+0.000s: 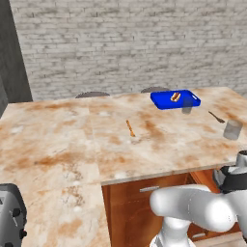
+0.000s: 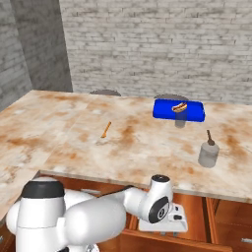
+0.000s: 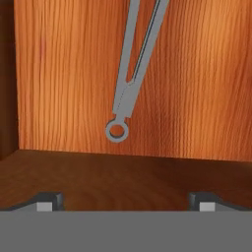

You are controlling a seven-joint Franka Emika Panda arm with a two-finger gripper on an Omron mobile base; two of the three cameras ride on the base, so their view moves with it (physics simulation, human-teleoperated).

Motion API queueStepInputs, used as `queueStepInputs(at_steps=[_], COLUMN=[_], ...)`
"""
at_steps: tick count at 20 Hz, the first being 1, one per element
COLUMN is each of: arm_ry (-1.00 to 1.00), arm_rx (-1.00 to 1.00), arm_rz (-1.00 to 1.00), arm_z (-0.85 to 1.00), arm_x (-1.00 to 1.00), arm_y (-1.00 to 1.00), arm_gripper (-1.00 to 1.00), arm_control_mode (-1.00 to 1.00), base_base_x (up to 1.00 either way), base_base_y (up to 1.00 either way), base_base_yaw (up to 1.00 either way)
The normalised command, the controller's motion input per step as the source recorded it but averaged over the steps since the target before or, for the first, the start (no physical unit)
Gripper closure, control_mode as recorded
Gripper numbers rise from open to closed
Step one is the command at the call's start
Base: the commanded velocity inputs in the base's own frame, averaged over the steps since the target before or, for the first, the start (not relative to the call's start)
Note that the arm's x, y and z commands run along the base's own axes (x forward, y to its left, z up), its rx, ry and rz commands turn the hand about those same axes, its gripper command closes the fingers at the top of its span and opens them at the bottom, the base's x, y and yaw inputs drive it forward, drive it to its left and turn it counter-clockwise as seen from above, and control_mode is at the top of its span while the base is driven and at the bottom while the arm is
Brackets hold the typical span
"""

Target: Take the tongs from the drawer on the right and place them on the dining counter next to the tray containing the hot dog.

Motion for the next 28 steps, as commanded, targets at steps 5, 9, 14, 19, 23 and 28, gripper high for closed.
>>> queueStepInputs(at_steps=[5, 9, 14, 19, 23, 28], arm_ry=[0.01, 0.04, 0.11, 0.20, 0.22, 0.02], arm_rx=[0.07, 0.08, 0.06, 0.04, 0.01, 0.00], arm_rz=[0.01, 0.00, 0.00, 0.00, 0.00, 0.00], arm_z=[-0.03, -0.04, 0.00, 0.02, 0.14, 0.27], arm_x=[-0.06, -0.54, -0.71, -0.45, -0.25, -0.02], arm_y=[0.00, 0.00, 0.00, 0.00, 0.00, 0.00], arm_gripper=[-1.00, -1.00, -1.00, -1.00, -1.00, -1.00], arm_control_mode=[-1.00, -1.00, -1.00, -1.00, -1.00, -1.00], base_base_x=[0.00, 0.00, 0.00, 0.00, 0.00, 0.00], base_base_y=[0.00, 0.00, 0.00, 0.00, 0.00, 0.00], base_base_yaw=[0.00, 0.00, 0.00, 0.00, 0.00, 0.00])
